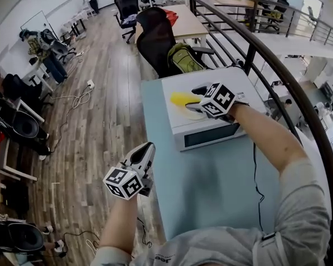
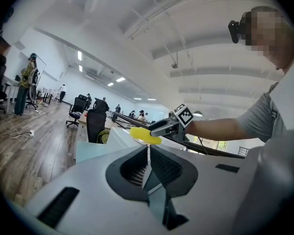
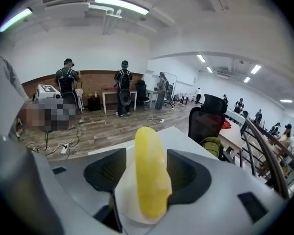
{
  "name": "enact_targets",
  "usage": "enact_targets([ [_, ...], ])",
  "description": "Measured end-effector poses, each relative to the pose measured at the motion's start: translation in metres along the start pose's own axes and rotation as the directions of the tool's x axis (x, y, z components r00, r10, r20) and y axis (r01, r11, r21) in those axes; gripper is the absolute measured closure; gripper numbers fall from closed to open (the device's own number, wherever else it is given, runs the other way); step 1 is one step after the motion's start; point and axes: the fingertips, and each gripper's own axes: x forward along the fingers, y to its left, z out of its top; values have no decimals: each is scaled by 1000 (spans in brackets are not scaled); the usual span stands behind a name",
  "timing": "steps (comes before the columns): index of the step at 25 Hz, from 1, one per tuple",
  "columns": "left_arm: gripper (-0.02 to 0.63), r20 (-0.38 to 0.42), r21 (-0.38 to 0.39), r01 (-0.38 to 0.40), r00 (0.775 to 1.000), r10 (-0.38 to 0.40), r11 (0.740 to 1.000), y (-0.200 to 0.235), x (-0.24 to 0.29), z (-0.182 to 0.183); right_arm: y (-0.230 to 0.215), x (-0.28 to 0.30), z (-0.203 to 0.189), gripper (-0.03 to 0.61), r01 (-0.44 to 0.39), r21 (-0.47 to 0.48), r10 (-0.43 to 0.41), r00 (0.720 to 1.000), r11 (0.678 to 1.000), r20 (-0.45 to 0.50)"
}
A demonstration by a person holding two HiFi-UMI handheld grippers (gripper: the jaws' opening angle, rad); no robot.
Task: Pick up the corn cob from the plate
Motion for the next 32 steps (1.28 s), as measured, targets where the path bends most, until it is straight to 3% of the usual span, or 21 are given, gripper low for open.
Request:
enact_targets([
  [11,581,3,-13,50,999,-50,999,21,42,-9,-1,41,-4,301,-27,-123,22,999,992,-43],
  [16,581,-1,-50,65,998,-65,997,25,48,-21,-2,47,-1,318,-67,-83,68,998,994,6],
  [22,581,-37,-70,55,998,-58,996,27,50,-46,-1,48,-4,322,-66,-99,68,998,993,13],
  [32,581,-30,-64,58,998,-60,996,25,51,-46,-1,49,-5,322,-61,-105,63,998,993,24],
])
